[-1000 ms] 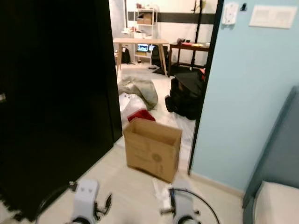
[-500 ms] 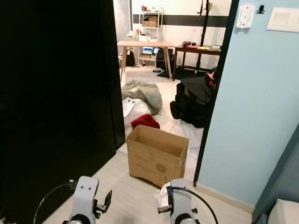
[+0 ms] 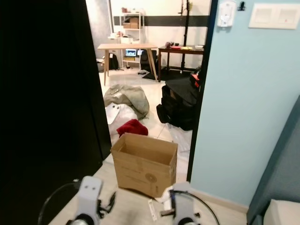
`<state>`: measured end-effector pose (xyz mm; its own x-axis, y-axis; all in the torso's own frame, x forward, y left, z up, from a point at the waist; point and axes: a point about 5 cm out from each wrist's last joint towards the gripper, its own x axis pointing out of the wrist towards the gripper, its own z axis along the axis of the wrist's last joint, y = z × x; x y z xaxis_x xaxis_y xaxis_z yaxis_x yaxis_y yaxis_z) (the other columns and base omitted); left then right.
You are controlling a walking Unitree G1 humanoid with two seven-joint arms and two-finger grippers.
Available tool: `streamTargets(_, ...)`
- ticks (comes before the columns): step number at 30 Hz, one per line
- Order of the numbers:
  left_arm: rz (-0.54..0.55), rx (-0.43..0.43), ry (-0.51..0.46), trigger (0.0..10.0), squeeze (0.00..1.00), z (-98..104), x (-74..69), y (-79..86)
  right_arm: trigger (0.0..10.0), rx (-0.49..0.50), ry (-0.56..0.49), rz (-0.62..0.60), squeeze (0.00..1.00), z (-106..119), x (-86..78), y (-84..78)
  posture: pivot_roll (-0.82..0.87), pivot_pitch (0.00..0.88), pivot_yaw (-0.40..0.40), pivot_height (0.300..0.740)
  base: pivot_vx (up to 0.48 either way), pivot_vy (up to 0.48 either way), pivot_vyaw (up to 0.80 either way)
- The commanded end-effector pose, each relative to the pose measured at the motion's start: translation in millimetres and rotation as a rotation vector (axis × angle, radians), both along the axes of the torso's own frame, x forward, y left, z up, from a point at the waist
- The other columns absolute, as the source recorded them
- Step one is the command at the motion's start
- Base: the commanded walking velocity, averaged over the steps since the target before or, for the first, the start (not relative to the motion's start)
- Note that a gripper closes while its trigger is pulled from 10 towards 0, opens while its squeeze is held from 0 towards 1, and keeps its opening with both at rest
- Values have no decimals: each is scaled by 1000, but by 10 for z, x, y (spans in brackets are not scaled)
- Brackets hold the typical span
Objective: Clean up the room
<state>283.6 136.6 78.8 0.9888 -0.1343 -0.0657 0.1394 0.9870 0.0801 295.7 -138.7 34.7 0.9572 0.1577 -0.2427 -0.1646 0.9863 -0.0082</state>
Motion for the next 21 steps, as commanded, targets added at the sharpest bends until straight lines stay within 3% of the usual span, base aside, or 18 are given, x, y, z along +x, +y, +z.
streamTargets(1,22,4,23,10000,0,-56,-38,66,10000,17,9,24,0,-16,0,99,52,87,-25,740,334,0,0)
streamTargets(21,28,0,17,10000,0,-64,-61,55,10000,-1,2,50,0,-3,19,108,47,73,-40,740,336,0,0)
